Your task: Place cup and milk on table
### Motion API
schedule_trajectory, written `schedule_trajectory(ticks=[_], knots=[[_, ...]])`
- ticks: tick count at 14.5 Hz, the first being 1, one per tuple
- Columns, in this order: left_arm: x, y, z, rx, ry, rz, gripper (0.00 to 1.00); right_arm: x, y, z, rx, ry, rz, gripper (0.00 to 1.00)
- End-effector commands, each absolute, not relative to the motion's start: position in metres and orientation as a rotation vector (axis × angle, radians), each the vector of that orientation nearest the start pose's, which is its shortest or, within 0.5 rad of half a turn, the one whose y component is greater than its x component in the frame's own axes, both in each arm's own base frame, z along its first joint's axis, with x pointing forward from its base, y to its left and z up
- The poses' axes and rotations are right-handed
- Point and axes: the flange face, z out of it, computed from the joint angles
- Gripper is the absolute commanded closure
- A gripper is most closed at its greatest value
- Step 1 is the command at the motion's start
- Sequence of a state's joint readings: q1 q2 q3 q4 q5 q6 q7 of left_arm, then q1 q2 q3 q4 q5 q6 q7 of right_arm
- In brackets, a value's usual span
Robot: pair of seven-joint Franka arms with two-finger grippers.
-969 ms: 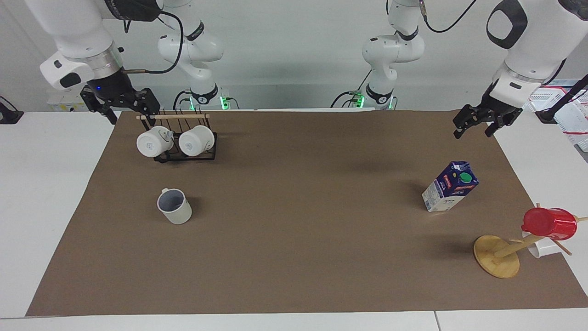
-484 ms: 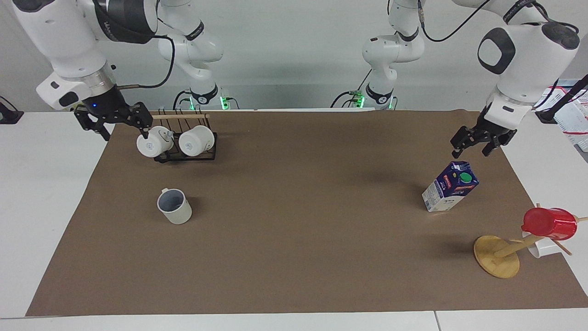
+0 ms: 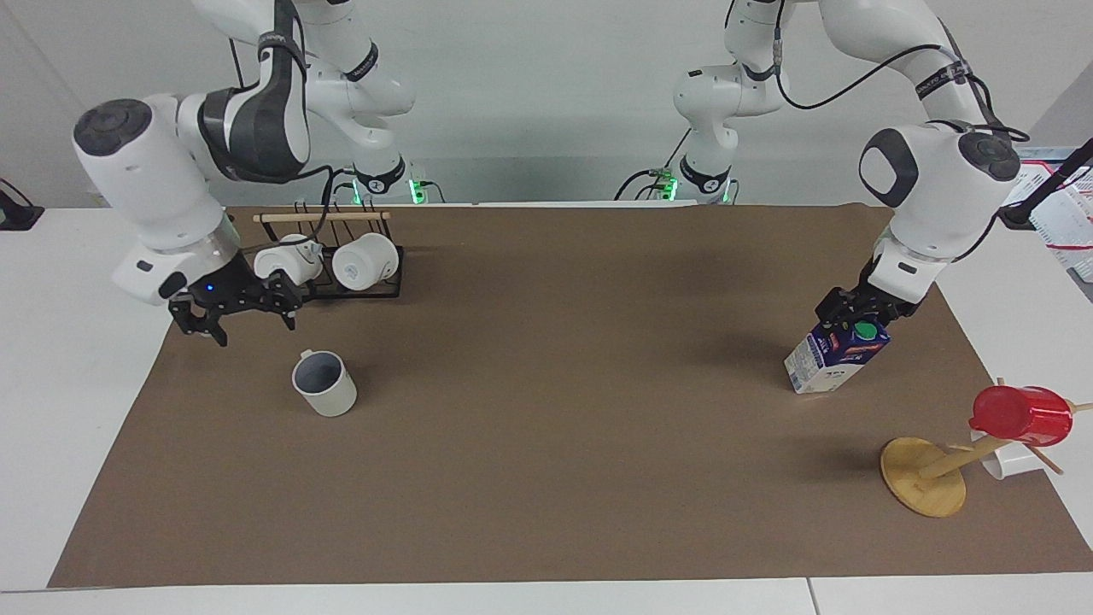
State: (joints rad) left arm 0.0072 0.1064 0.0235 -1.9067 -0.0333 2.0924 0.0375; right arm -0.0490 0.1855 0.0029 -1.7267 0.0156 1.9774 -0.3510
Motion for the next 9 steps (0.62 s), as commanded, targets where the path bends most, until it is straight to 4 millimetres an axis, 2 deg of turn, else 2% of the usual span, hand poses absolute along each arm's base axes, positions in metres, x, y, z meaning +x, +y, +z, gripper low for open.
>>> schedule_trajectory(ticks=[1, 3, 5, 7, 8, 9], knots=[[0.588, 0.021, 0.45, -3.16, -0.026, -0.154, 0.0, 0.61, -0.018, 0.429, -3.076, -0.562, -0.161, 0.0], [0.588, 0.021, 0.449, -3.16, -0.031, -0.149, 0.0, 0.613, -0.02, 0.402, -3.077, -0.562, -0.159, 0.0], [0.589, 0.028, 0.452, -3.159, -0.053, -0.154, 0.04, 0.615, -0.02, 0.385, -3.074, -0.576, -0.154, 0.0], [0.59, 0.029, 0.452, -3.158, -0.058, -0.162, 0.13, 0.619, -0.026, 0.365, -3.072, -0.564, -0.134, 0.0], [0.59, 0.031, 0.452, -3.158, -0.058, -0.162, 0.24, 0.622, -0.026, 0.36, -3.07, -0.557, -0.149, 0.01], [0.59, 0.031, 0.452, -3.158, -0.062, -0.162, 0.46, 0.623, -0.026, 0.356, -3.062, -0.538, -0.153, 0.04]])
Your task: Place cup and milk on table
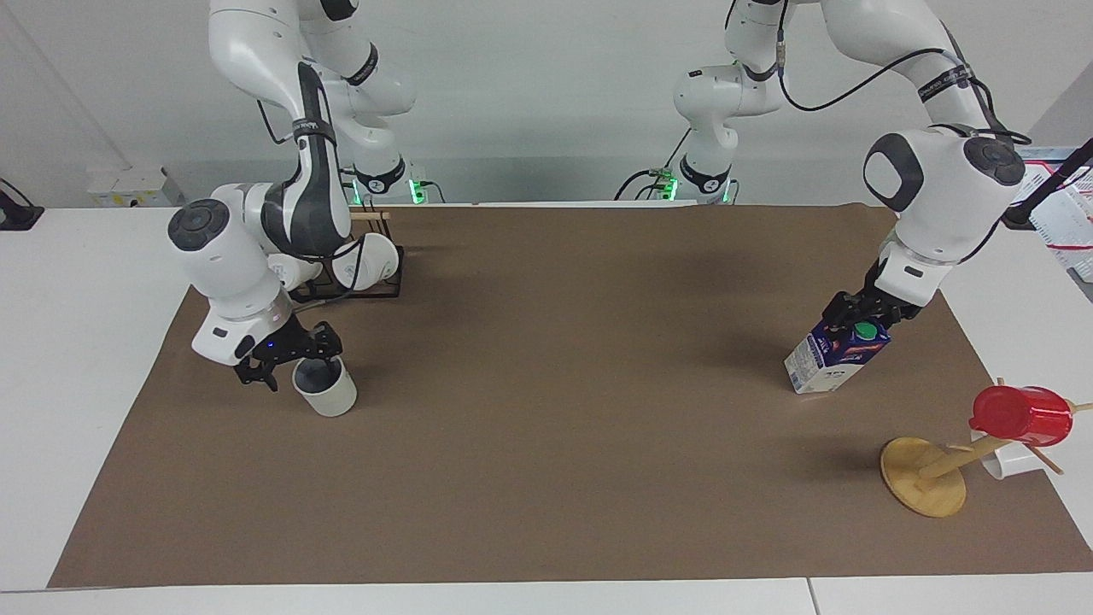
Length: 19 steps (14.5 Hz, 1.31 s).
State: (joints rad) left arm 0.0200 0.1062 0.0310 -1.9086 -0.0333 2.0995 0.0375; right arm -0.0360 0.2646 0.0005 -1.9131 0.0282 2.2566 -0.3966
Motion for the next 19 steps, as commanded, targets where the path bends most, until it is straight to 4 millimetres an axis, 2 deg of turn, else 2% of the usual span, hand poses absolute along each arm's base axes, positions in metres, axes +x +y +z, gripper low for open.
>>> schedule_trajectory(ticks=[1, 2, 3, 4, 5, 8, 9, 11, 13, 15, 16, 17, 19], knots=[[0.59, 0.031, 0.453, -3.158, -0.065, -0.164, 0.68, 0.623, -0.027, 0.353, -3.053, -0.522, -0.148, 0.11], [0.59, 0.031, 0.454, -3.158, -0.062, -0.167, 0.84, 0.622, -0.029, 0.351, -3.049, -0.509, -0.145, 0.26], [0.589, 0.03, 0.455, -3.156, -0.059, -0.169, 0.96, 0.623, -0.029, 0.351, -3.049, -0.505, -0.145, 0.5], [0.589, 0.027, 0.457, -3.156, -0.054, -0.176, 0.98, 0.623, -0.028, 0.352, -3.048, -0.508, -0.145, 0.81], [0.589, 0.025, 0.459, -3.156, -0.049, -0.178, 0.98, 0.622, -0.028, 0.35, -3.048, -0.505, -0.14, 1.0], [0.589, 0.024, 0.463, -3.155, -0.043, -0.19, 0.98, 0.626, -0.029, 0.357, -3.051, -0.481, -0.145, 1.0], [0.589, 0.024, 0.466, -3.154, -0.045, -0.197, 0.98, 0.628, -0.021, 0.364, -3.05, -0.485, -0.156, 1.0], [0.589, 0.024, 0.476, -3.15, -0.042, -0.214, 0.98, 0.632, -0.008, 0.389, -3.061, -0.329, -0.114, 1.0], [0.588, 0.023, 0.486, -3.148, -0.038, -0.233, 0.97, 0.638, 0.055, 0.425, -3.076, -0.243, -0.07, 1.0], [0.589, 0.02, 0.501, -3.147, -0.031, -0.243, 0.97, 0.635, 0.1, 0.429, -3.117, -0.162, -0.096, 1.0], [0.589, 0.019, 0.508, -3.148, -0.028, -0.238, 0.97, 0.629, 0.139, 0.43, -3.12, -0.159, -0.112, 1.0], [0.591, 0.018, 0.515, -3.148, -0.028, -0.238, 0.97, 0.62, 0.17, 0.428, -3.127, -0.126, -0.122, 1.0], [0.591, 0.019, 0.518, -3.148, -0.032, -0.238, 0.97, 0.598, 0.237, 0.422, -3.166, -0.088, -0.176, 1.0]])
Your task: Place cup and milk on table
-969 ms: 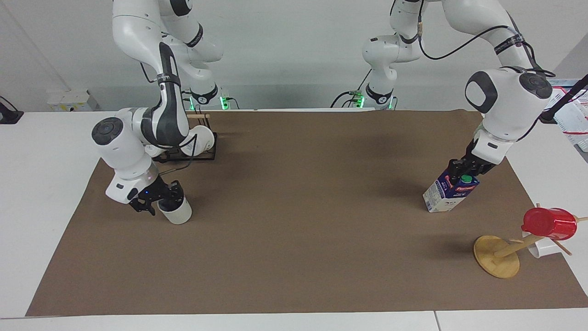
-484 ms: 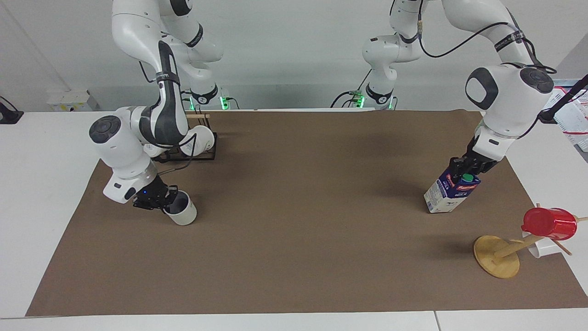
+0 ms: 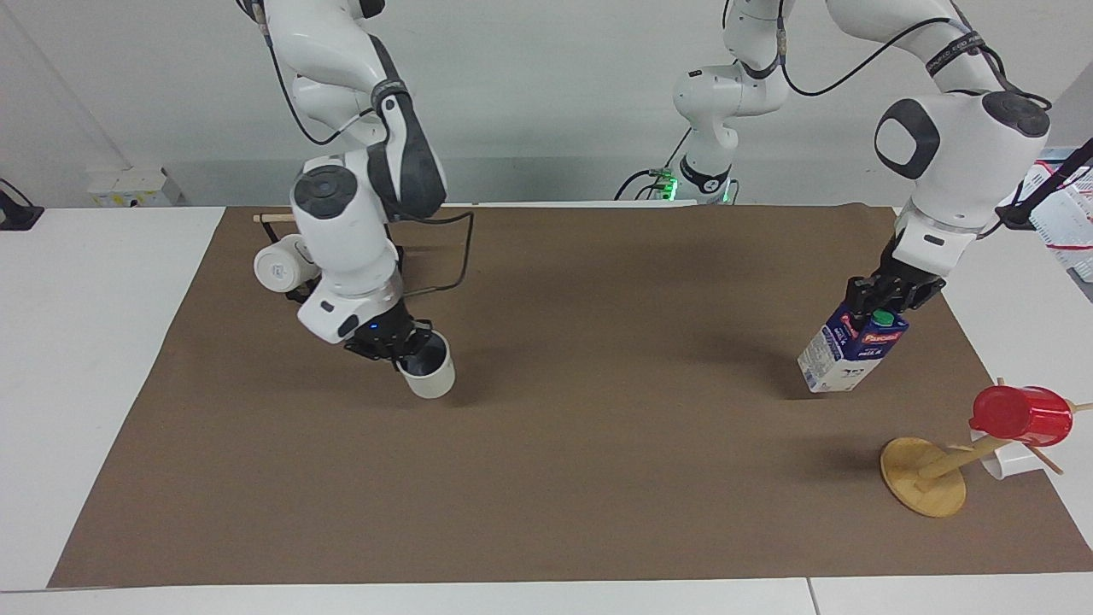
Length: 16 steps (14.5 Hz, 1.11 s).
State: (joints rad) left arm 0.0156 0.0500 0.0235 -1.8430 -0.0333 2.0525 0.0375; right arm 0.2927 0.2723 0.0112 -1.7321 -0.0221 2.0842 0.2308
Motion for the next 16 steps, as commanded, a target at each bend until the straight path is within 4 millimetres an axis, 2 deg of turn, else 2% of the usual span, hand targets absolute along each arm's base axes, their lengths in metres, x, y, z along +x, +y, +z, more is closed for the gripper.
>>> schedule_trajectory(ticks=[1, 3, 4, 6, 8, 11, 13, 16], knots=[[0.591, 0.019, 0.52, -3.148, -0.03, -0.243, 0.97, 0.593, 0.253, 0.416, -3.184, -0.074, -0.22, 1.0], [0.59, 0.018, 0.52, -3.147, -0.029, -0.238, 0.96, 0.577, 0.276, 0.392, -3.188, -0.063, -0.236, 1.0], [0.59, 0.017, 0.52, -3.148, -0.027, -0.235, 0.96, 0.567, 0.291, 0.386, -3.187, -0.083, -0.237, 1.0], [0.59, 0.0, 0.52, -3.152, -0.022, -0.237, 0.96, 0.563, 0.284, 0.376, -3.202, -0.106, -0.227, 1.0], [0.591, -0.022, 0.52, -3.156, -0.062, -0.253, 0.96, 0.563, 0.282, 0.376, -3.205, -0.133, -0.222, 1.0], [0.586, -0.072, 0.52, -3.169, -0.026, -0.238, 0.97, 0.559, 0.279, 0.371, -3.209, -0.137, -0.208, 1.0], [0.576, -0.13, 0.513, -3.177, -0.039, -0.21, 0.97, 0.555, 0.28, 0.367, -3.2, -0.147, -0.22, 1.0], [0.561, -0.205, 0.501, -3.143, -0.099, -0.223, 0.98, 0.551, 0.283, 0.358, -3.154, -0.149, -0.292, 1.0]])
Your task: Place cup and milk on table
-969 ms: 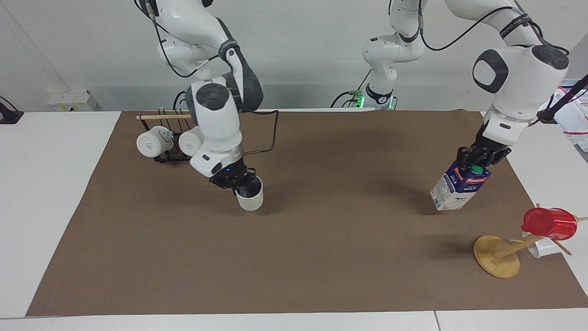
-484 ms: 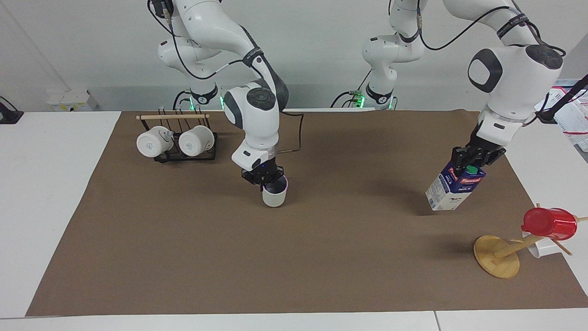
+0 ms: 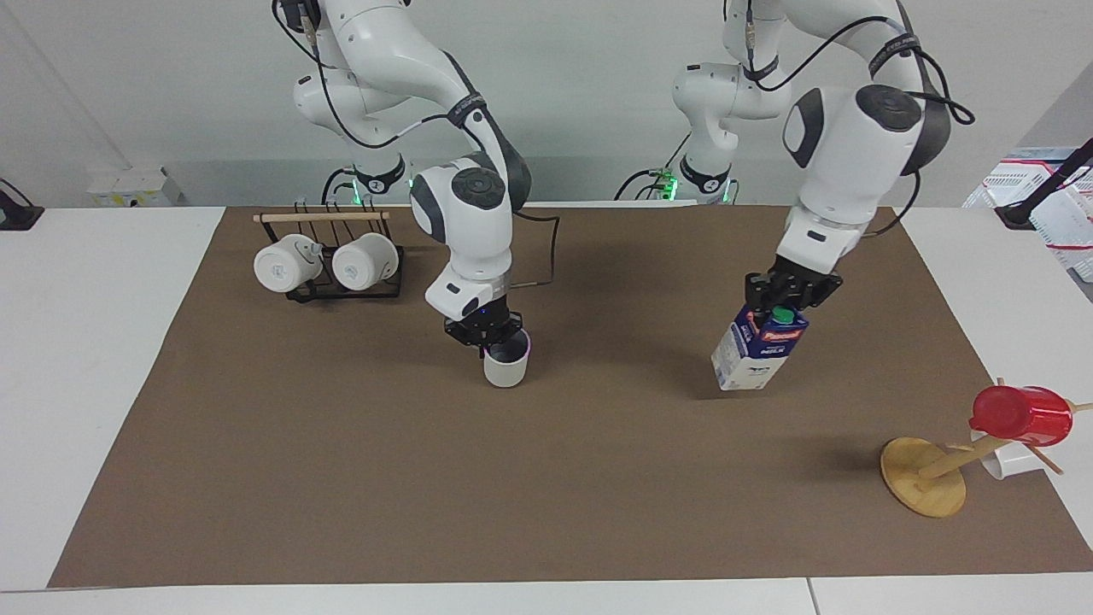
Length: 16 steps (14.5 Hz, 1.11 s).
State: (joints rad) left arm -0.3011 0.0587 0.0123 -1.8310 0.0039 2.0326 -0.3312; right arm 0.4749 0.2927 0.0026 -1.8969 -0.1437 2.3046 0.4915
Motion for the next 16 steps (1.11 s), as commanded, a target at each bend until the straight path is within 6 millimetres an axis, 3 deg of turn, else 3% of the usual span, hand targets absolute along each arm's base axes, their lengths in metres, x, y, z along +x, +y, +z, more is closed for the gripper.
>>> schedule_trajectory(ticks=[1, 2, 3, 5, 8, 10, 13, 16], knots=[[0.553, -0.231, 0.493, -3.142, -0.087, -0.205, 0.98, 0.549, 0.282, 0.355, -3.15, -0.159, -0.297, 1.0], [0.548, -0.251, 0.485, -3.141, -0.086, -0.2, 0.98, 0.549, 0.281, 0.355, -3.153, -0.159, -0.291, 0.76], [0.544, -0.267, 0.484, -3.15, -0.092, -0.219, 0.98, 0.55, 0.279, 0.356, -3.152, -0.15, -0.29, 0.01], [0.532, -0.307, 0.476, -3.16, -0.12, -0.231, 0.98, 0.554, 0.266, 0.377, -3.154, -0.104, -0.305, 0.0], [0.535, -0.366, 0.481, -3.174, -0.155, -0.275, 0.98, 0.564, 0.209, 0.437, -3.194, 0.057, -0.264, 0.0], [0.528, -0.39, 0.476, -3.181, -0.159, -0.264, 0.98, 0.565, 0.179, 0.468, -3.21, 0.142, -0.236, 0.0], [0.522, -0.406, 0.462, -3.173, -0.171, -0.255, 0.98, 0.563, 0.132, 0.515, -3.235, 0.217, -0.174, 0.0], [0.522, -0.41, 0.46, -3.183, -0.156, -0.292, 0.97, 0.552, 0.063, 0.56, -3.177, 0.21, -0.076, 0.0]])
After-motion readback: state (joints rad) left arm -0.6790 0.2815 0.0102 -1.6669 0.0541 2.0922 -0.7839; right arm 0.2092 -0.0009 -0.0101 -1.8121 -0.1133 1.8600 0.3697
